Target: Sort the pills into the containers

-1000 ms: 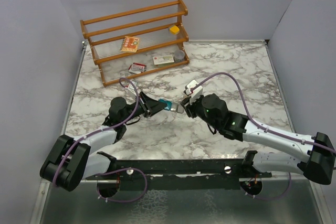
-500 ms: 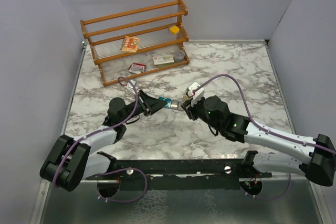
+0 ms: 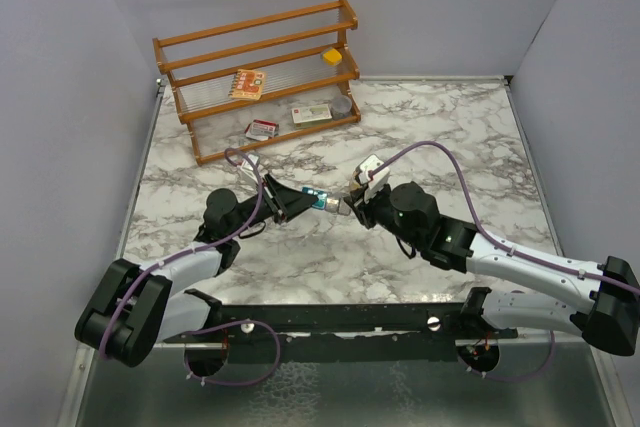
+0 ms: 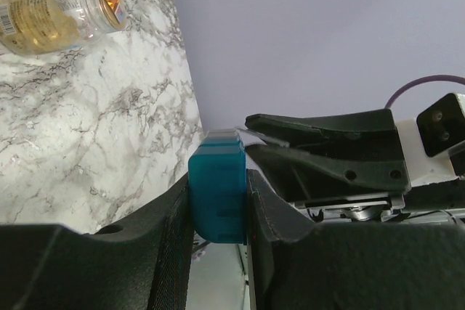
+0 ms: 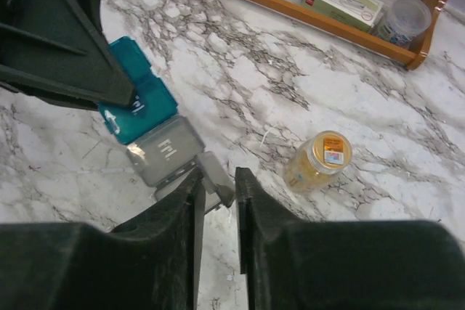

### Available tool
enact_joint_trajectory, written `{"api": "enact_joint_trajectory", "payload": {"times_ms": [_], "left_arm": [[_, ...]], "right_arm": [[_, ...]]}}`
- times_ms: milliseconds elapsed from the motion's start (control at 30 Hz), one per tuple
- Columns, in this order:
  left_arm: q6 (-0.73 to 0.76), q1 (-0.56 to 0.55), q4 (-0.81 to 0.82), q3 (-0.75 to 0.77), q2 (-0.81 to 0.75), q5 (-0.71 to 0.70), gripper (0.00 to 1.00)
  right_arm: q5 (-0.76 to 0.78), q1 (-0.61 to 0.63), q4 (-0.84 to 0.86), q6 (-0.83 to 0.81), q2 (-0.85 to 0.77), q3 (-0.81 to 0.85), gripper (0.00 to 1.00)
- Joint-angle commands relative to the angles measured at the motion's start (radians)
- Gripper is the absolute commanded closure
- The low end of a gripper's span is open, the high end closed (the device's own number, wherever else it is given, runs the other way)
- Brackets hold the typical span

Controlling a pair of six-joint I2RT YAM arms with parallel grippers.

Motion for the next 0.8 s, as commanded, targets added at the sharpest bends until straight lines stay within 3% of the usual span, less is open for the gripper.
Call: {"api": "enact_joint_trajectory", "payload": {"times_ms": [0, 33, 67, 300, 567, 767], "left_arm": [[-0.006, -0.001, 0.053, -0.016, -0.021, 0.027, 0.89], [-0.004, 0.000, 0.053, -0.017, -0.020, 0.028, 0.89], [-0.004, -0.001, 0.056, -0.020, -0.022, 0.029, 0.89], [0.006, 0.000, 0.096, -0.035, -0.035, 0.029, 0.75], [0.018, 0.000, 0.098, -0.033, -0.044, 0.020, 0.33], [0.043, 0.000, 0.101, -0.058, -0.060, -0.021, 0.15]], "right_arm": [[-0.020, 0.000, 0.034, -0.010, -0.001, 0.019, 0.89], [-0.018, 0.001, 0.031, -0.008, -0.003, 0.020, 0.98], [-0.015, 0.001, 0.029, -0.004, -0.007, 0.021, 0.99], [-0.088, 0.000, 0.017, 0.036, -0.048, 0.017, 0.99], [-0.122, 0.000, 0.019, 0.077, -0.064, 0.007, 0.99], [-0.096, 0.000, 0.002, 0.089, -0.061, 0.006, 0.99]]}}
